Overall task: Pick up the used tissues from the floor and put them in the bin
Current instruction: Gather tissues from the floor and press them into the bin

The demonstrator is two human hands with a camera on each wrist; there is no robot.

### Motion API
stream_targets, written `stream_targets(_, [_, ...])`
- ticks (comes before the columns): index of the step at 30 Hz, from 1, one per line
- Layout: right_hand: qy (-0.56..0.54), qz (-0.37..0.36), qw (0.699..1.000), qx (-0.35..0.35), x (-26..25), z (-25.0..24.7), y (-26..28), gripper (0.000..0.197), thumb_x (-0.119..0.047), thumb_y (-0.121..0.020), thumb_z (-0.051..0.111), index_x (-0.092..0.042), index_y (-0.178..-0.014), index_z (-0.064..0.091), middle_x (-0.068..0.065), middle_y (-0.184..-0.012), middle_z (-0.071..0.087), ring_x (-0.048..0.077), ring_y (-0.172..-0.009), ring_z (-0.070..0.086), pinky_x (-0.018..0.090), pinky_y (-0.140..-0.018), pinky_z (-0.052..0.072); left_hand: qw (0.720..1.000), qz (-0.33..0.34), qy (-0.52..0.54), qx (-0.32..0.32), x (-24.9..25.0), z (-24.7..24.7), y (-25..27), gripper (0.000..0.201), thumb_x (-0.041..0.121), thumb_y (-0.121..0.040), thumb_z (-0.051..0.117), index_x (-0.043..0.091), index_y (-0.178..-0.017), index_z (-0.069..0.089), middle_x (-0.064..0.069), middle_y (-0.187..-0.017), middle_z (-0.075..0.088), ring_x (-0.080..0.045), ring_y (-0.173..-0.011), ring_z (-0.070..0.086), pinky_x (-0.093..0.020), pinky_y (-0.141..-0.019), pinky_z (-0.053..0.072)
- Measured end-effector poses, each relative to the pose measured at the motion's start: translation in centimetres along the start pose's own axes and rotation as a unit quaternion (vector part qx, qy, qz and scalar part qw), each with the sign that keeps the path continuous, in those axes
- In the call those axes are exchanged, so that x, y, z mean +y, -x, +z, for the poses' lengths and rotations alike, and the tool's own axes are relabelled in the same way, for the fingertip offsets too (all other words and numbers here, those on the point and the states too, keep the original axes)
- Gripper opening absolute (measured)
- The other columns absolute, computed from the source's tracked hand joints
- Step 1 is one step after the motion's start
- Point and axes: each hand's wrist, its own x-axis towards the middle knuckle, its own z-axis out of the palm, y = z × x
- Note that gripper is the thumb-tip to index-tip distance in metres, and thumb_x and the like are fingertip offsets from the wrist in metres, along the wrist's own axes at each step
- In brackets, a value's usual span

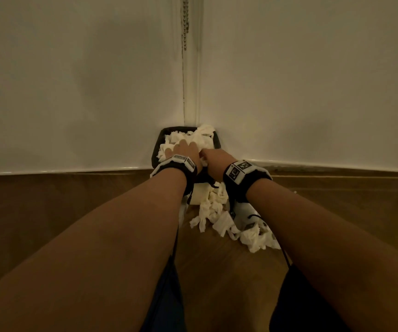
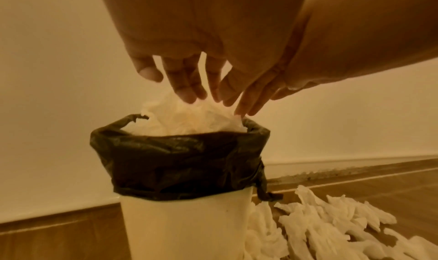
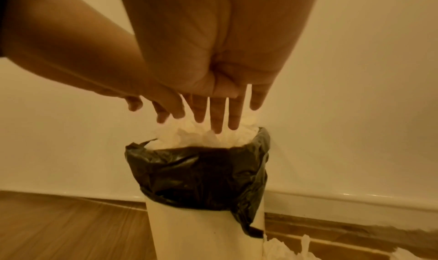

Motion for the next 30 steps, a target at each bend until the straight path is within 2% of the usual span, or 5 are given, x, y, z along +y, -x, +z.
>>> stream_targets(4, [0.016, 0.014, 1.000, 0.018, 1.3, -1.2, 2.1, 0.027, -0.014, -0.093, 0.051, -0.005, -0.117, 0.059, 0.015, -0.120, 0.061, 0.030, -0.109, 0.058, 0.031, -0.090, 0.043, 0.998, 0.045, 0.037, 0.025, 1.9, -1.6, 0.9, 0.040, 0.020, -0.096, 0.038, 0.007, -0.132, 0.046, -0.016, -0.138, 0.045, -0.034, -0.128, 0.042, -0.047, -0.107, 0.033])
stream_targets(8, [-0.003, 0.050, 0.999, 0.011, 3.1, -1.3, 4.2, 0.032, -0.016, -0.091, 0.055, -0.006, -0.122, 0.058, 0.013, -0.121, 0.062, 0.030, -0.110, 0.058, 0.034, -0.092, 0.046, 0.994, 0.097, 0.052, -0.004, 3.2, -1.4, 2.5, 0.029, 0.017, -0.095, 0.042, 0.004, -0.115, 0.059, -0.015, -0.120, 0.060, -0.031, -0.110, 0.058, -0.036, -0.087, 0.047])
stream_targets(18, [-0.045, 0.144, 0.987, -0.055, 7.9, 2.6, 5.9, 0.027, -0.016, -0.091, 0.051, -0.009, -0.113, 0.065, 0.011, -0.116, 0.064, 0.028, -0.103, 0.061, 0.039, -0.092, 0.050, 0.970, 0.187, 0.035, -0.154, 6.0, 3.7, 4.9, 0.031, 0.014, -0.096, 0.043, 0.008, -0.122, 0.058, -0.015, -0.131, 0.053, -0.031, -0.114, 0.055, -0.037, -0.095, 0.047])
stream_targets(25, [-0.016, 0.134, 0.982, -0.135, 9.2, 7.0, 4.1, 0.042, -0.022, -0.088, 0.055, -0.019, -0.130, 0.053, 0.009, -0.140, 0.047, 0.032, -0.125, 0.047, 0.046, -0.102, 0.043, 0.977, 0.096, 0.074, -0.175, 3.4, 11.5, 3.4, 0.034, 0.012, -0.096, 0.043, 0.014, -0.129, 0.050, -0.013, -0.135, 0.046, -0.030, -0.123, 0.046, -0.036, -0.100, 0.039])
stream_targets(30, [-0.055, 0.143, 0.979, -0.135, 8.8, 10.2, 3.9, 0.036, -0.014, -0.092, 0.052, -0.009, -0.127, 0.057, 0.014, -0.131, 0.054, 0.032, -0.116, 0.054, 0.039, -0.097, 0.047, 0.973, 0.028, 0.137, -0.185, 2.3, 14.8, 2.2, 0.041, 0.008, -0.088, 0.053, 0.020, -0.127, 0.048, -0.011, -0.131, 0.042, -0.031, -0.116, 0.049, -0.037, -0.092, 0.045])
